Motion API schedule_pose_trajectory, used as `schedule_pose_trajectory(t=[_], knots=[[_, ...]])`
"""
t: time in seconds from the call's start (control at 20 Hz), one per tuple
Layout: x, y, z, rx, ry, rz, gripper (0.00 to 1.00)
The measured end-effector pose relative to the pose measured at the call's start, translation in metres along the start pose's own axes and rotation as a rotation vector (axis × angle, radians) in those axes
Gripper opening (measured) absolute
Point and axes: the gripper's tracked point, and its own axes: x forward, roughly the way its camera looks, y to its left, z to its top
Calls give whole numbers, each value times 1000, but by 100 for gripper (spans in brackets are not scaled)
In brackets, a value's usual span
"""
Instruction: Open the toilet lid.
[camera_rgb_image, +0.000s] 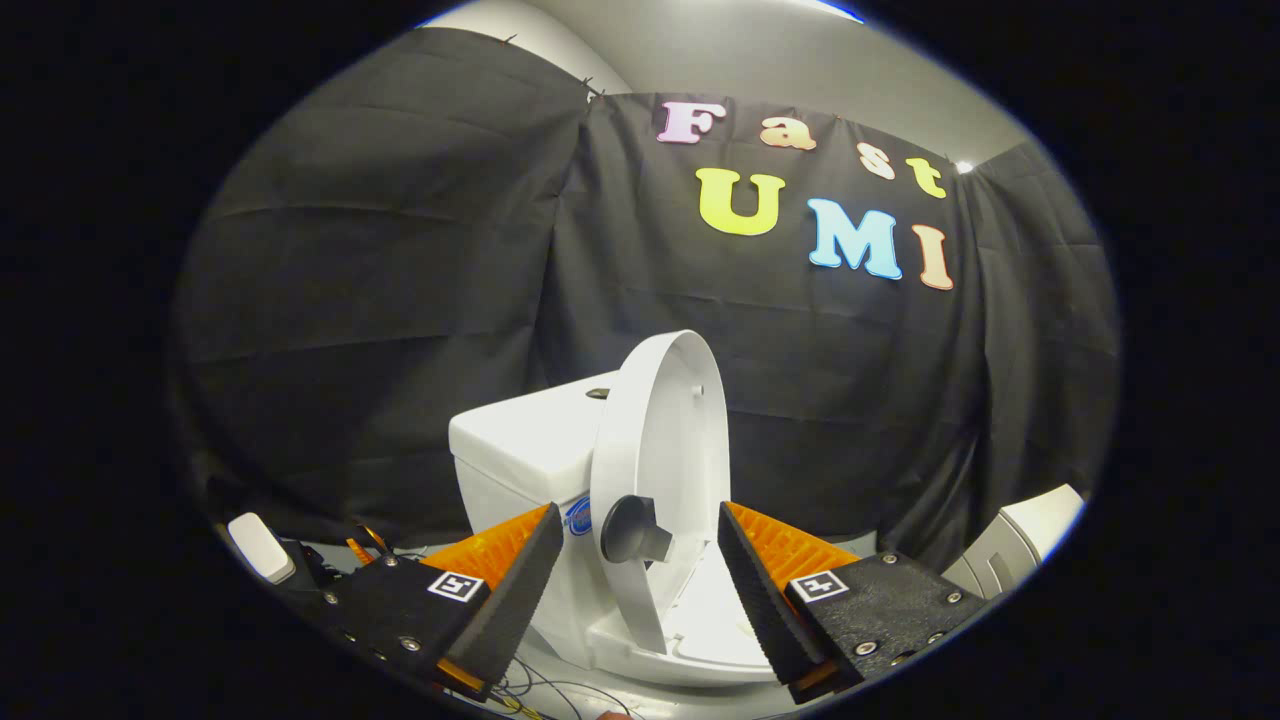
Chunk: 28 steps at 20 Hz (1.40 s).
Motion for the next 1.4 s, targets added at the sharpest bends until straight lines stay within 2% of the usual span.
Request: schedule_pose_trajectory(t=[0.2,0.35,0.55,0.75,1.05,1.4], knots=[[-22,-28,26,40,-75,-29,95],[-44,-61,49,52,-135,-83,95],[-62,-97,60,40,-157,-139,95],[-80,-117,65,34,-186,-155,95],[-111,-148,69,116,-238,-196,95],[-145,-168,58,105,-256,-227,95]])
